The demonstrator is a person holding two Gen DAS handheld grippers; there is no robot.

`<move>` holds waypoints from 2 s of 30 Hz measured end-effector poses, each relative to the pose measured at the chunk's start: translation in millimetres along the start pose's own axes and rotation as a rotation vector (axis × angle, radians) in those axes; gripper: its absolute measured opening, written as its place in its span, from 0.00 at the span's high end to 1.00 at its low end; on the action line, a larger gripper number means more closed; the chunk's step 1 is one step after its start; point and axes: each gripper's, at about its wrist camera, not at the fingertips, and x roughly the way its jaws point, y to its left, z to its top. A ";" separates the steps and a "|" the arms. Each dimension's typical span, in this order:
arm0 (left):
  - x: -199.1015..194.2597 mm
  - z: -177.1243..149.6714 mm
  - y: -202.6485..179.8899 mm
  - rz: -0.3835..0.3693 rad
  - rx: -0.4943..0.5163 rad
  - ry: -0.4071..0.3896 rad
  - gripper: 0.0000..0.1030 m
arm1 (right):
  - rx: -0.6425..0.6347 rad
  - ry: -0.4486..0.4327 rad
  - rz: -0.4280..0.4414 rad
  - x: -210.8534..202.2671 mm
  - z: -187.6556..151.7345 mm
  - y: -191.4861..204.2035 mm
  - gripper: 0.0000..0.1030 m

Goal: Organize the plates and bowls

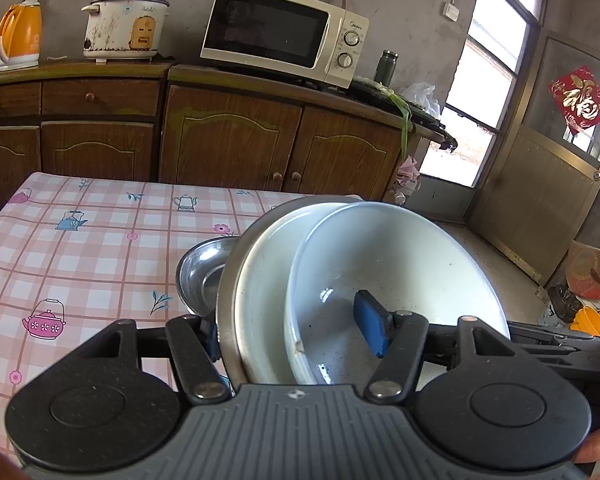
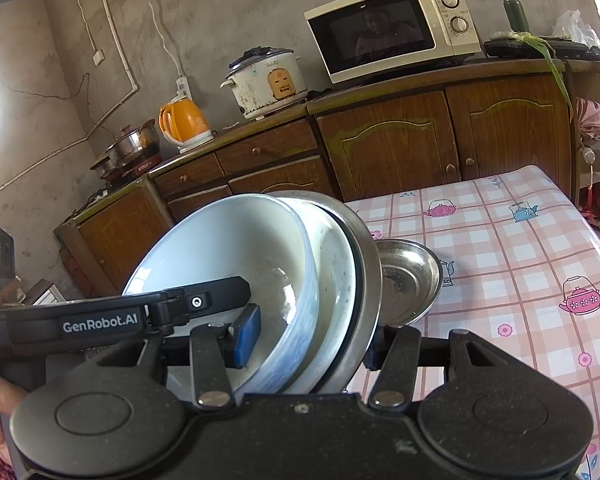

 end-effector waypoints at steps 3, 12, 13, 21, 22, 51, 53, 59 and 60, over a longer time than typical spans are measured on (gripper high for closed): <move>-0.6 0.8 -0.4 0.000 0.002 -0.005 0.38 | -0.004 -0.004 0.000 0.2 1.6 -0.7 0.40; -1.1 4.1 -2.7 0.000 0.011 -0.020 0.38 | -0.008 -0.022 0.001 -0.7 4.8 -0.6 0.40; -1.2 4.0 -2.8 0.000 0.012 -0.020 0.38 | -0.008 -0.023 0.002 -0.6 4.9 -0.8 0.40; -0.6 5.2 -3.8 -0.001 0.013 -0.021 0.38 | -0.007 -0.026 0.001 -0.1 7.1 -1.4 0.40; -0.7 5.2 -3.9 -0.001 0.013 -0.022 0.38 | -0.008 -0.026 0.000 0.0 7.3 -1.4 0.40; 2.7 20.9 -1.3 0.002 0.011 -0.032 0.38 | -0.011 -0.030 0.003 -0.6 13.3 -1.2 0.40; 3.4 22.5 -0.5 0.003 0.010 -0.034 0.38 | -0.013 -0.031 0.005 -0.6 17.0 -1.1 0.40; 5.9 25.8 0.5 0.003 0.012 -0.037 0.38 | -0.013 -0.033 0.005 -0.8 20.0 -1.1 0.40; 6.3 26.5 0.5 0.003 0.013 -0.037 0.38 | -0.013 -0.034 0.005 -1.4 20.3 -0.7 0.40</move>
